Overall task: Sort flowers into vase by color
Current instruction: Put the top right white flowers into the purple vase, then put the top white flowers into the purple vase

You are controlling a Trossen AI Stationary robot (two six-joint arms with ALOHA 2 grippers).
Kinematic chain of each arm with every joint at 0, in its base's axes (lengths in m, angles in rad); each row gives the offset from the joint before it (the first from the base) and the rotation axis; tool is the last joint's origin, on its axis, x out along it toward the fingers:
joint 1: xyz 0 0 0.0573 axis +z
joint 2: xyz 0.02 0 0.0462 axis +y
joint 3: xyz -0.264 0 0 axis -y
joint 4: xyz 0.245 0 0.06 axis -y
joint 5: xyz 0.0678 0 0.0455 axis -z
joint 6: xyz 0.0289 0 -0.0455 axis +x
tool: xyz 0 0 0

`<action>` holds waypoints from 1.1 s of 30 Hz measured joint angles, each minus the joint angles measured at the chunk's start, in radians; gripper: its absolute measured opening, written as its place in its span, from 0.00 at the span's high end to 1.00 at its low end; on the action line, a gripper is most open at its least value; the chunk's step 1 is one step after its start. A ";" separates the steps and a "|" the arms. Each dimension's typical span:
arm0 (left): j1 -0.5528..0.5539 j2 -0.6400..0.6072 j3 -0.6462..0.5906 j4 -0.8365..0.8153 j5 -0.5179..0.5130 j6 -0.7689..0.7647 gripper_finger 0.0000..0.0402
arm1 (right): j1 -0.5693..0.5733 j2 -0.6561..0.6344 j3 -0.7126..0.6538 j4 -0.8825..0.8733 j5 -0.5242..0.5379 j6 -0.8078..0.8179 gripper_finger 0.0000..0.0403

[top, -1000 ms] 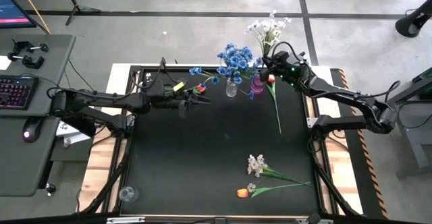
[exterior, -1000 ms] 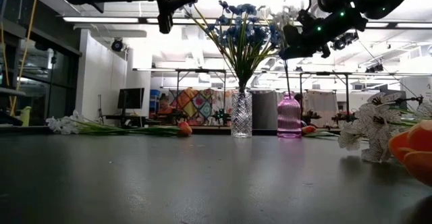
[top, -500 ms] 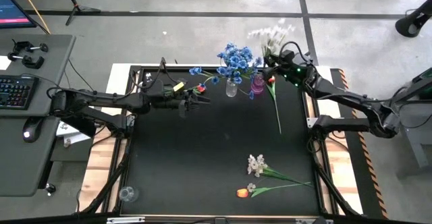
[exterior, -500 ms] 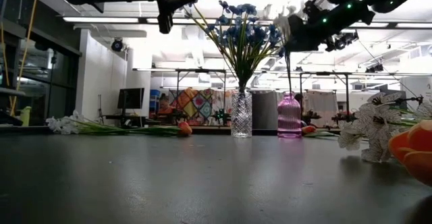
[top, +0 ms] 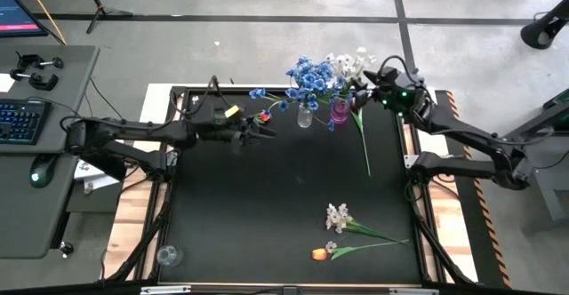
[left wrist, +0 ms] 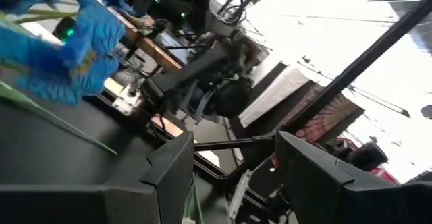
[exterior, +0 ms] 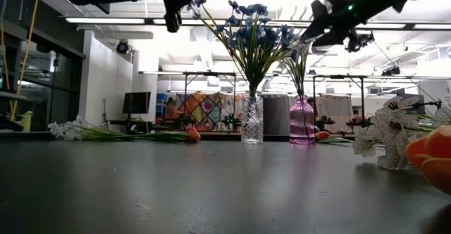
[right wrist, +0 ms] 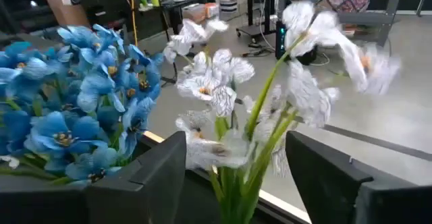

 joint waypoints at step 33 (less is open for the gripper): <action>-0.003 -0.056 0.002 -0.751 -0.480 -0.271 0.51 | 0.001 -0.110 0.308 -0.577 -0.099 0.167 0.40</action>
